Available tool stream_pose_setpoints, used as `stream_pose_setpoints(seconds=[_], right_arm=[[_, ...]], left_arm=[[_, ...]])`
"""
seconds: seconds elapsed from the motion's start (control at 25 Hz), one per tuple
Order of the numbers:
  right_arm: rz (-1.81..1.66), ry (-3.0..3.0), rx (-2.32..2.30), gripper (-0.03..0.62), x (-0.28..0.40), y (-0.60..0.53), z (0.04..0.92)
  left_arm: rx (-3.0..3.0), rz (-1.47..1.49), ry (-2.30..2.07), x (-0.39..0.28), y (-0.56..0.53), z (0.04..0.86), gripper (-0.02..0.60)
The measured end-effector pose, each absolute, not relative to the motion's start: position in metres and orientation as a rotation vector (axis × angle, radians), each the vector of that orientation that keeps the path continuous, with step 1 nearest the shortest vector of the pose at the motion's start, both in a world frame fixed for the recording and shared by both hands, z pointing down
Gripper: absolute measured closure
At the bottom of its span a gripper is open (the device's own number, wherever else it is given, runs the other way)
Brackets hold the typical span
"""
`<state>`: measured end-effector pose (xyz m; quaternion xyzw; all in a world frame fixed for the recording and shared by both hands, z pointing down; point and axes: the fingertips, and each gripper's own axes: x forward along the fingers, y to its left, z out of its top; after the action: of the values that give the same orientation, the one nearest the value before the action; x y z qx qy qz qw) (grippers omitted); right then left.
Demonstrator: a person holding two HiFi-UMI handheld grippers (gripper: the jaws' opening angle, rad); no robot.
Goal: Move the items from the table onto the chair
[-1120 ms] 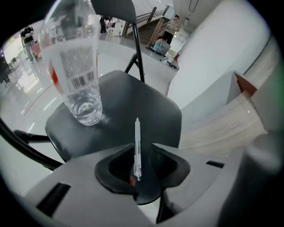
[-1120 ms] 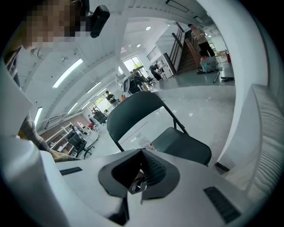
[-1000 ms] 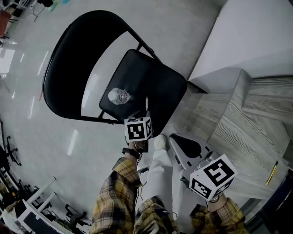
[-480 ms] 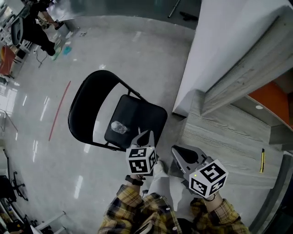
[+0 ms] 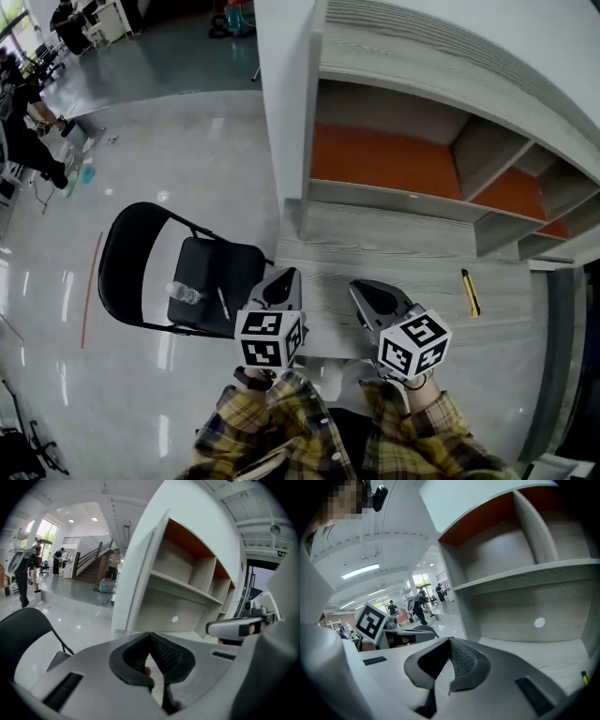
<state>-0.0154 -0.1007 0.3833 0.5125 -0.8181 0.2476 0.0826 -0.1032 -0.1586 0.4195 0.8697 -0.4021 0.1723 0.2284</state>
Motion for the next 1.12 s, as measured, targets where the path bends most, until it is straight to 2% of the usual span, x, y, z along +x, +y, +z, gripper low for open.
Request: stream_pose_setpoints(seconds=[0.36,0.64,0.84,1.12], right_arm=[[0.672,-2.257,1.749,0.577,0.176,-0.036,0.38],[0.773,-2.088,1.823,0.576,0.306,0.005,0.432],[0.819,-2.035,1.824,0.576,0.351,0.025,0.459],[0.836,-2.086,1.834,0.576,0.358,0.023,0.456]], left_arm=[[2.529,0.5,-0.873,0.085,-0.088,0.388,0.577],[2.525,0.532,-0.863,0.175,-0.054,0.391,0.577],[2.5,0.559,-0.881,0.204,-0.038,0.403,0.577],[2.473,0.581,-0.899,0.215,-0.031,0.413,0.578]])
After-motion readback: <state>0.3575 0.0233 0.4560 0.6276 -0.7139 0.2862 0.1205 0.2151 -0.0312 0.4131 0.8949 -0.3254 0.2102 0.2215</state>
